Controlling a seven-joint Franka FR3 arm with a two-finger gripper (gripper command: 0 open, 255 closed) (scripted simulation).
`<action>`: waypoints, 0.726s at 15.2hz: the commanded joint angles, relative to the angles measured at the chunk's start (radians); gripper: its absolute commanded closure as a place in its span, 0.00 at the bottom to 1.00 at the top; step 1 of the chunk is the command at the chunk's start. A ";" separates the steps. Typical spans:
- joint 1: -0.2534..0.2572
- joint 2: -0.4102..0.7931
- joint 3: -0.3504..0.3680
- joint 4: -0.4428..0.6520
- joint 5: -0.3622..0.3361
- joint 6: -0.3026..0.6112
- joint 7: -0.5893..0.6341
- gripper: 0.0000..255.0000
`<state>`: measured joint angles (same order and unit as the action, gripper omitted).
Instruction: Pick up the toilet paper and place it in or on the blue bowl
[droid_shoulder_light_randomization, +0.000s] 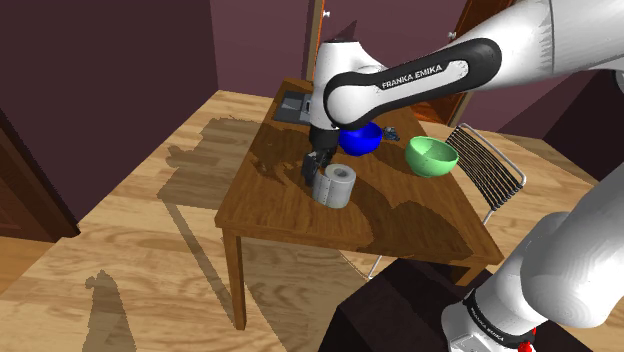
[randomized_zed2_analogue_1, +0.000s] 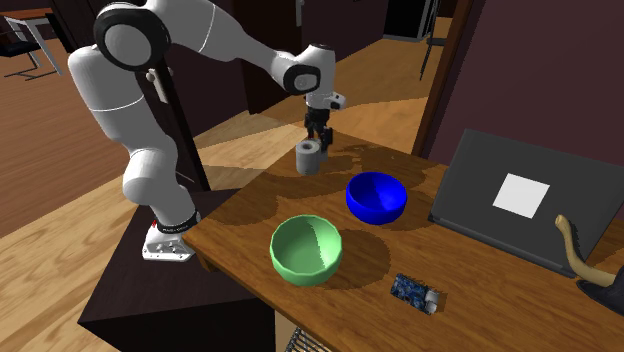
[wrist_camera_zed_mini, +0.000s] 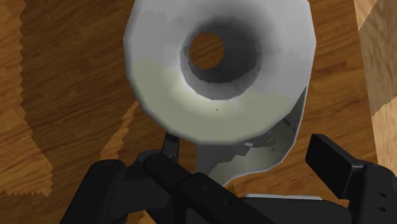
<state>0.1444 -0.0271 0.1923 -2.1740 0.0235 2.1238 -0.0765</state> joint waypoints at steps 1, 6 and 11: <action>0.000 0.005 0.000 -0.012 -0.001 0.017 0.000 0.00; 0.000 0.005 0.000 -0.012 -0.001 0.017 0.000 0.00; 0.000 0.005 0.000 -0.012 -0.001 0.017 0.000 1.00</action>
<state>0.1446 -0.0222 0.1927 -2.1850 0.0227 2.1414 -0.0762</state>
